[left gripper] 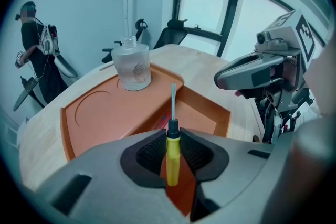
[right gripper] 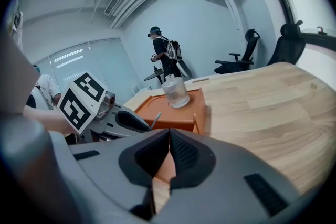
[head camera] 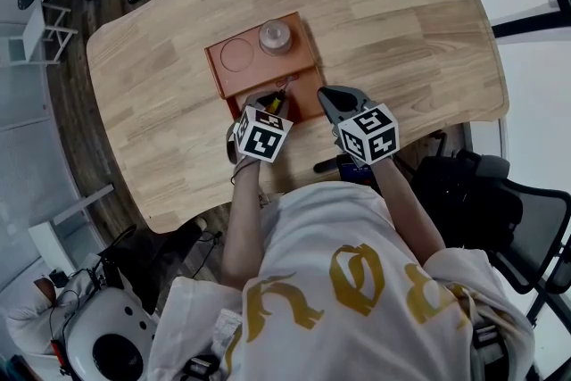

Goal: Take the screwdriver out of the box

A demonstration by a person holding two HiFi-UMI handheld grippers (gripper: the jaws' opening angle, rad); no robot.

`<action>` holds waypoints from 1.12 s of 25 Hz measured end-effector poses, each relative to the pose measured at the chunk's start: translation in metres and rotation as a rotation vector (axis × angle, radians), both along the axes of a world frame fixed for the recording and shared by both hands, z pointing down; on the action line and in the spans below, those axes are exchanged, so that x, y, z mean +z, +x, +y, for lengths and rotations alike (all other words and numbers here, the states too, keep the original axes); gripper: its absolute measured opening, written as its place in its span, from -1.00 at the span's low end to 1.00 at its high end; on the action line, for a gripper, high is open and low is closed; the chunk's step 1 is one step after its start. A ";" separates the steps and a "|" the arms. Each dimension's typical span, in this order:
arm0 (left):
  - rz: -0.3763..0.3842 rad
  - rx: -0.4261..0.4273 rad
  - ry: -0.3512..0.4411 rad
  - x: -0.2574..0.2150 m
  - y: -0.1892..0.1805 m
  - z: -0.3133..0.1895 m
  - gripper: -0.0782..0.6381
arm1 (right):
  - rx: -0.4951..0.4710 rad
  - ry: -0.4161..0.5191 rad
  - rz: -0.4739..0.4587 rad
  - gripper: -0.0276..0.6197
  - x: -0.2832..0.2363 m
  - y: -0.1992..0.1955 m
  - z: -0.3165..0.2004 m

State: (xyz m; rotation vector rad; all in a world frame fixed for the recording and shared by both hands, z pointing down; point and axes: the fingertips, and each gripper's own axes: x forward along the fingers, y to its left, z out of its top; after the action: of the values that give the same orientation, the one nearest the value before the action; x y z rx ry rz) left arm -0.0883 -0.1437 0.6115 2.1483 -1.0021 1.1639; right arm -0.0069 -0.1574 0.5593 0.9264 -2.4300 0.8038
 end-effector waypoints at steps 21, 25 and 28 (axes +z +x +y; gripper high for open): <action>0.141 -0.196 0.146 -0.049 -0.020 -0.002 -0.56 | 0.013 0.089 0.011 -0.88 -0.029 0.005 0.005; 0.168 -0.220 0.185 -0.062 -0.022 0.002 -0.57 | 0.012 0.109 0.004 -0.88 -0.036 0.005 0.013; 0.169 -0.224 0.213 -0.070 -0.023 0.007 -0.57 | 0.024 0.130 0.003 -0.88 -0.041 0.007 0.017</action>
State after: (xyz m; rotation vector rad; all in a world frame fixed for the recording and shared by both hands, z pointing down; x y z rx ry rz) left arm -0.1115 -0.1364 0.5420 2.1832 -1.2982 0.7877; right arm 0.0001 -0.1407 0.5181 1.0052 -2.4978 0.6580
